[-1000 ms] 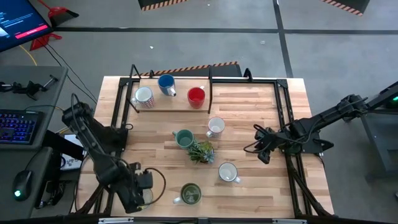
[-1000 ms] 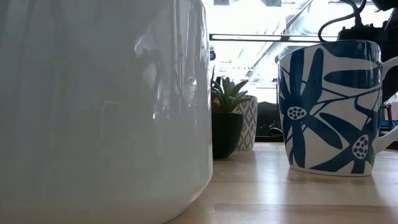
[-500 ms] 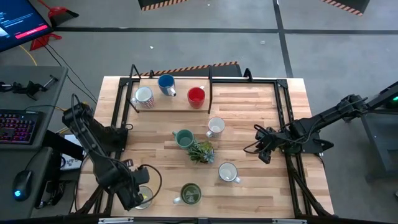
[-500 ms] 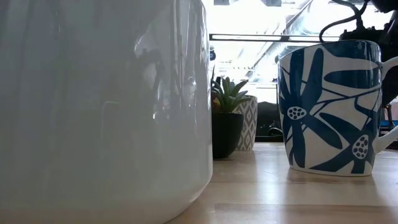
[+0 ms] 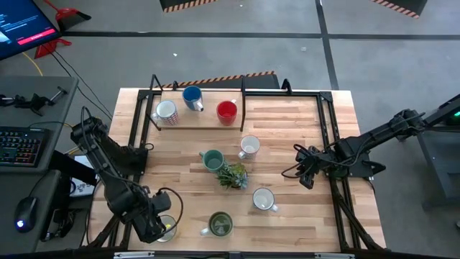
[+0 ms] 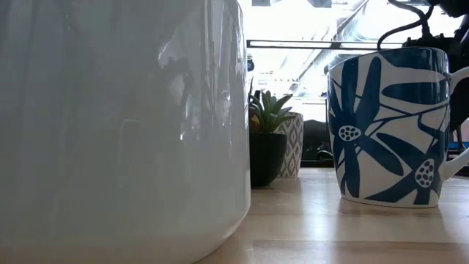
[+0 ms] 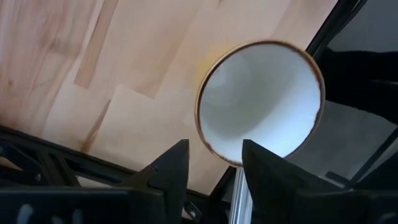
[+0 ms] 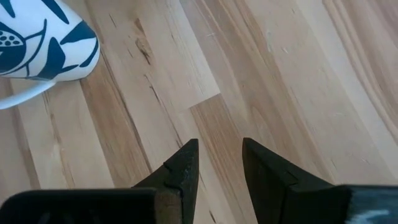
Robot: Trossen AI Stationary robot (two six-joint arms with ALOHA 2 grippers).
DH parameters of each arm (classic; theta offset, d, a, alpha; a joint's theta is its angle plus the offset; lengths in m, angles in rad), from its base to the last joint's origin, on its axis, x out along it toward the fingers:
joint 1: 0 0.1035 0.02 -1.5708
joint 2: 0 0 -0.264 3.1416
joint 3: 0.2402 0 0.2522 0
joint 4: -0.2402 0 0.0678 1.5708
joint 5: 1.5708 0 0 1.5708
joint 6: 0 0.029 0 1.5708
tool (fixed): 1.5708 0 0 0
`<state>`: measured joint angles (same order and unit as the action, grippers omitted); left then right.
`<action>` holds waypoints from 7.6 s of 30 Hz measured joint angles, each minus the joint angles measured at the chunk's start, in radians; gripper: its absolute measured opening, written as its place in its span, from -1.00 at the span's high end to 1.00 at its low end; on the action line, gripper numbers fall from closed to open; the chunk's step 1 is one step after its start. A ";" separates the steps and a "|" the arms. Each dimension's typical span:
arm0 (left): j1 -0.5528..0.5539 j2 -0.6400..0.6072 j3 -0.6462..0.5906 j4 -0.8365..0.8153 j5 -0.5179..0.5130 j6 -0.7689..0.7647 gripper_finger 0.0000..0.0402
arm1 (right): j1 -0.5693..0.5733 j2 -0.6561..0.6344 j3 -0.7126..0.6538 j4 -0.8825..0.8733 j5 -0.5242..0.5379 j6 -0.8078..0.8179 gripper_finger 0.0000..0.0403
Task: Place coffee mugs
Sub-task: Put the yellow mug on the shelf
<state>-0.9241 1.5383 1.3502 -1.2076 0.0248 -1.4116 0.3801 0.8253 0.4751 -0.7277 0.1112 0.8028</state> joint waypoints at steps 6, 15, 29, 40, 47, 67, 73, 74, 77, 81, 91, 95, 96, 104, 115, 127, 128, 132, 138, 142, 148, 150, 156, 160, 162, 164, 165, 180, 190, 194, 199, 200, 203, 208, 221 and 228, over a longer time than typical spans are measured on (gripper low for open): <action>0.001 0.002 0.000 0.005 -0.053 -0.001 0.23 | 0.000 0.000 0.000 -0.002 0.000 0.000 0.49; 0.008 0.058 -0.001 0.004 -0.067 0.006 0.24 | 0.000 0.000 0.000 -0.003 0.000 0.000 0.49; 0.016 0.145 -0.001 0.003 -0.072 0.077 0.24 | 0.000 0.000 0.000 -0.005 0.000 -0.001 0.49; 0.050 0.209 -0.001 0.034 -0.067 0.180 0.23 | 0.000 0.000 0.000 -0.006 -0.001 -0.001 0.49; 0.076 0.217 -0.001 0.059 -0.068 0.219 0.23 | 0.000 0.000 0.000 -0.010 -0.001 -0.016 0.49; 0.079 0.217 -0.065 0.113 -0.003 0.276 0.38 | 0.000 0.000 0.000 -0.010 -0.002 -0.026 0.49; 0.079 0.217 -0.065 0.111 -0.002 0.293 0.82 | 0.000 0.000 0.000 -0.010 0.000 -0.026 0.49; 0.079 0.217 -0.065 0.108 0.005 0.295 0.89 | 0.000 0.000 0.000 -0.010 0.000 -0.026 0.49; 0.079 0.216 -0.065 0.115 0.001 0.271 0.94 | 0.000 0.000 0.000 -0.010 0.000 -0.026 0.49; 0.080 0.216 -0.065 0.111 0.001 0.260 0.95 | 0.000 0.000 0.000 -0.010 0.000 -0.026 0.49; 0.139 0.129 -0.066 0.032 -0.013 0.253 0.95 | 0.000 0.000 0.000 -0.010 0.052 -0.022 0.49; 0.200 0.064 -0.066 -0.067 -0.012 0.260 0.95 | 0.000 0.000 0.000 -0.009 0.057 -0.018 0.49; 0.220 0.045 -0.066 -0.084 -0.012 0.266 0.95 | 0.000 0.000 0.000 -0.008 0.057 -0.019 0.49; 0.435 -0.080 -0.066 -0.173 -0.064 0.391 0.95 | 0.000 0.000 0.000 -0.001 0.060 0.001 0.49; 0.825 -0.116 -0.066 -0.175 -0.067 0.658 0.95 | 0.000 0.000 0.000 0.053 0.064 0.009 0.49; 1.148 -0.116 -0.066 -0.147 -0.055 0.856 0.95 | 0.000 0.000 0.000 0.056 0.080 0.008 0.49; 1.175 -0.116 -0.066 -0.143 -0.055 0.868 0.95 | 0.000 0.000 0.000 0.056 0.080 0.008 0.49; 1.269 -0.112 -0.065 -0.107 -0.056 0.919 0.95 | 0.000 0.000 0.000 0.058 0.080 0.008 0.49; 1.366 -0.056 -0.065 -0.074 -0.063 0.999 0.95 | 0.000 0.000 0.000 0.069 0.080 0.011 0.49; 1.402 0.008 -0.064 -0.073 -0.063 1.059 0.95 | 0.000 0.000 0.000 0.081 0.080 0.011 0.49; 1.439 0.069 -0.014 -0.070 -0.064 1.137 0.95 | 0.000 0.000 0.000 0.090 0.080 0.011 0.49; 1.452 0.077 0.010 -0.071 -0.064 1.154 0.95 | 0.000 0.000 0.000 0.090 0.080 0.011 0.49; 1.505 0.085 0.050 -0.080 -0.083 1.180 0.95 | 0.000 0.000 0.000 0.090 0.080 0.009 0.49; 1.546 0.085 0.050 -0.081 -0.089 1.190 0.95 | 0.000 0.000 0.000 0.090 0.080 0.009 0.49; 1.566 0.085 0.050 -0.081 -0.089 1.196 0.95 | 0.000 0.000 0.000 0.090 0.080 0.010 0.49; 1.582 0.085 0.050 -0.080 -0.089 1.199 0.95 | 0.000 0.000 0.000 0.090 0.079 0.015 0.49; 1.589 0.085 0.050 -0.080 -0.089 1.205 0.95 | 0.000 0.000 0.000 0.090 0.077 0.025 0.49; 1.646 0.085 0.049 -0.065 -0.131 1.233 0.95 | 0.000 0.000 0.000 0.101 0.073 0.034 0.49; 1.641 0.085 0.049 -0.047 -0.138 1.266 0.95 | 0.000 0.000 0.000 0.101 0.073 0.034 0.49; 1.641 0.085 0.048 -0.046 -0.146 1.283 0.95 | 0.000 0.000 0.000 0.101 0.073 0.034 0.49; 1.639 0.112 0.047 -0.045 -0.167 1.255 0.95 | 0.000 0.000 0.000 0.101 0.073 0.034 0.49; 1.635 0.117 0.047 -0.046 -0.165 1.269 0.95 | 0.000 0.000 0.000 0.101 0.073 0.034 0.49; 1.622 0.137 0.049 -0.048 -0.164 1.274 0.95 | 0.000 0.000 0.000 0.101 0.074 0.034 0.49; 1.617 0.150 0.051 -0.033 -0.152 1.279 0.95 | 0.000 0.000 0.000 0.101 0.073 0.034 0.49; 1.631 0.143 0.049 -0.015 -0.162 1.286 0.95 | 0.000 0.000 0.000 0.108 0.073 0.035 0.49; 1.641 0.143 0.048 -0.012 -0.164 1.291 0.91 | 0.000 0.000 0.000 0.111 0.073 0.036 0.49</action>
<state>0.7164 1.6810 1.3983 -1.2194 -0.1394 -0.1211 0.3804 0.8249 0.4755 -0.6167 0.1844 0.8389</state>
